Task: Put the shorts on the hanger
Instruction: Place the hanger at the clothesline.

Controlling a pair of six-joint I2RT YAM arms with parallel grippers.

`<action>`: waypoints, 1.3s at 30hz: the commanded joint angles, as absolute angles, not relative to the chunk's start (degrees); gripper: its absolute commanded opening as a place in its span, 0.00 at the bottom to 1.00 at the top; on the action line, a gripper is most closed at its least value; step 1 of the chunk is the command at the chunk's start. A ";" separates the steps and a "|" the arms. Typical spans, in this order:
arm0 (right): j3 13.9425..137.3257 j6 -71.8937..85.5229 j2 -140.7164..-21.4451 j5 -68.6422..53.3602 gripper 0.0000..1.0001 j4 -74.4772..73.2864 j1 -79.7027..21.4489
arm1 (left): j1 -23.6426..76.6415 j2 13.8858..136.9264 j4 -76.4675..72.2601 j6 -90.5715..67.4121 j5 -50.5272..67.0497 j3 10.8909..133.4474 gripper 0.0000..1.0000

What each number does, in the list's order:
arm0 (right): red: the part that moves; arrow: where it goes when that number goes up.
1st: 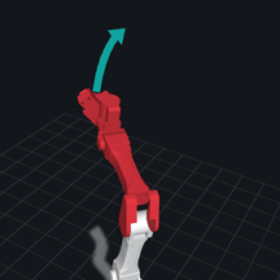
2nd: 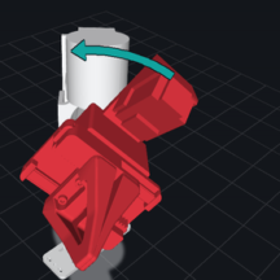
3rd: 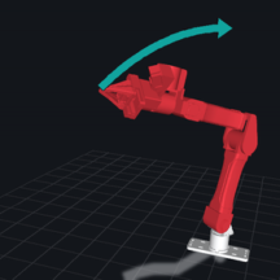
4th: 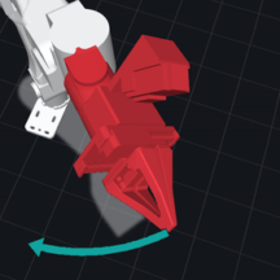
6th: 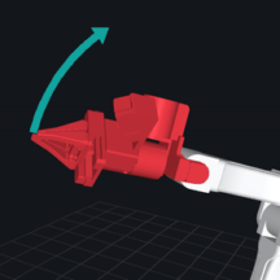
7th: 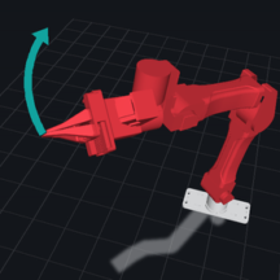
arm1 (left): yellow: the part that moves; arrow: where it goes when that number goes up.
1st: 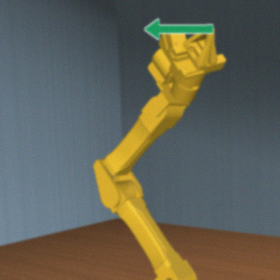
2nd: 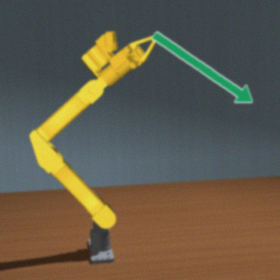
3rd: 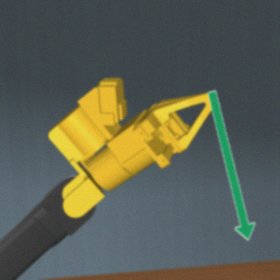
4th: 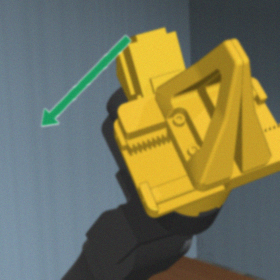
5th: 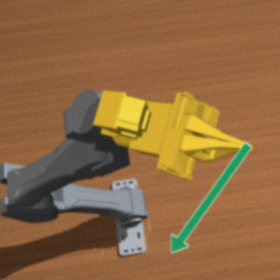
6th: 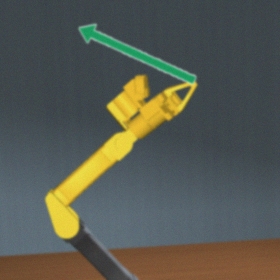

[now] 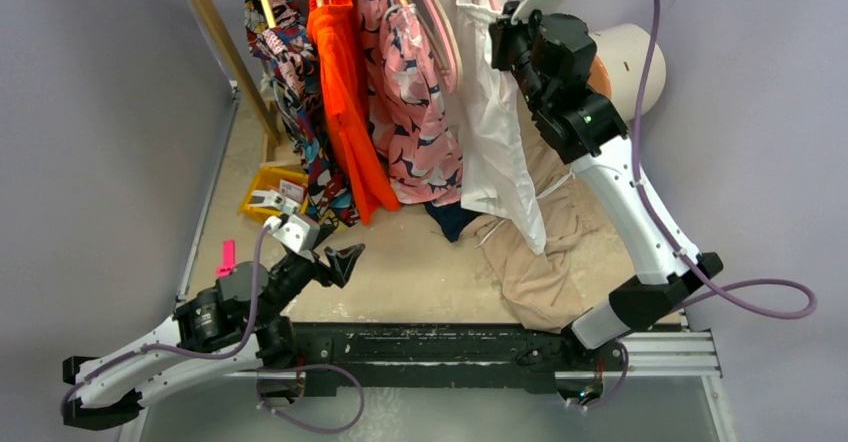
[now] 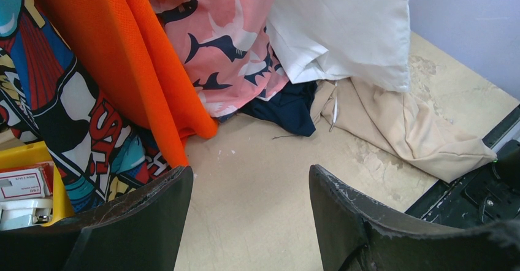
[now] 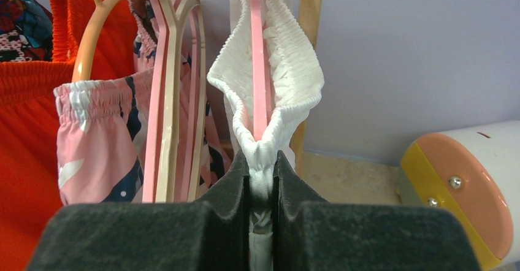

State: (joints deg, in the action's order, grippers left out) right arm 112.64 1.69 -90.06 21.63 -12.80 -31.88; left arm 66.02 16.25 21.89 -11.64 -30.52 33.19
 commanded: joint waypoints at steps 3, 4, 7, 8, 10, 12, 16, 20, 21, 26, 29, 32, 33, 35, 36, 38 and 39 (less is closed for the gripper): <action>117.56 0.88 -91.95 24.22 0.00 -3.18 -31.49 | 66.09 16.95 19.21 -12.73 -31.65 33.22 0.68; 117.49 0.88 -92.21 24.37 0.00 -2.74 -31.35 | 66.09 16.90 19.29 -12.74 -31.85 33.22 0.68; 117.87 1.54 -93.21 24.35 0.00 -2.15 -30.42 | 66.09 16.63 19.25 -12.74 -32.37 33.13 0.68; 118.20 1.73 -93.63 24.38 0.00 -2.11 -30.15 | 66.09 16.61 19.25 -12.73 -32.45 33.13 0.68; 119.20 1.96 -94.51 23.87 0.00 -2.31 -29.53 | 66.09 16.76 19.25 -12.74 -32.57 33.05 0.68; 120.67 2.19 -95.55 23.32 0.00 -3.14 -29.23 | 66.09 17.09 19.34 -12.55 -32.60 33.04 0.68; 123.27 2.20 -97.71 22.46 0.00 -4.92 -29.20 | 66.08 17.41 19.18 -12.31 -32.94 32.98 0.68; 123.59 2.75 -98.45 21.54 0.00 -6.63 -29.25 | 66.09 17.41 19.21 -12.22 -32.96 32.96 0.68; 123.17 3.04 -98.33 21.39 0.00 -6.67 -29.22 | 66.09 17.40 19.21 -12.22 -32.96 32.89 0.68; 121.81 4.22 -98.27 21.38 0.00 -8.15 -29.18 | 66.09 17.66 19.09 -12.19 -32.88 32.92 0.68; 122.88 5.31 -99.15 21.05 0.00 -10.59 -29.17 | 66.08 17.94 19.14 -12.28 -32.66 32.90 0.68; 124.17 6.82 -99.98 20.59 0.00 -12.80 -28.95 | 66.09 18.09 19.12 -12.35 -32.61 32.96 0.68; 125.21 7.95 -100.49 20.07 0.00 -14.17 -28.75 | 66.09 18.13 19.08 -12.39 -32.61 33.00 0.68; 127.83 10.34 -101.13 18.79 0.00 -16.80 -28.36 | 66.09 18.11 19.20 -12.54 -32.54 33.04 0.68; 128.56 11.59 -100.99 18.17 0.00 -17.49 -28.34 | 66.07 18.04 19.29 -12.52 -32.52 33.06 0.68; 130.24 13.62 -100.93 17.11 0.00 -19.08 -28.25 | 66.09 18.06 19.25 -12.52 -32.54 33.13 0.68; 131.59 14.49 -101.32 16.56 0.00 -20.16 -28.11 | 66.09 18.10 19.25 -12.56 -32.52 33.13 0.68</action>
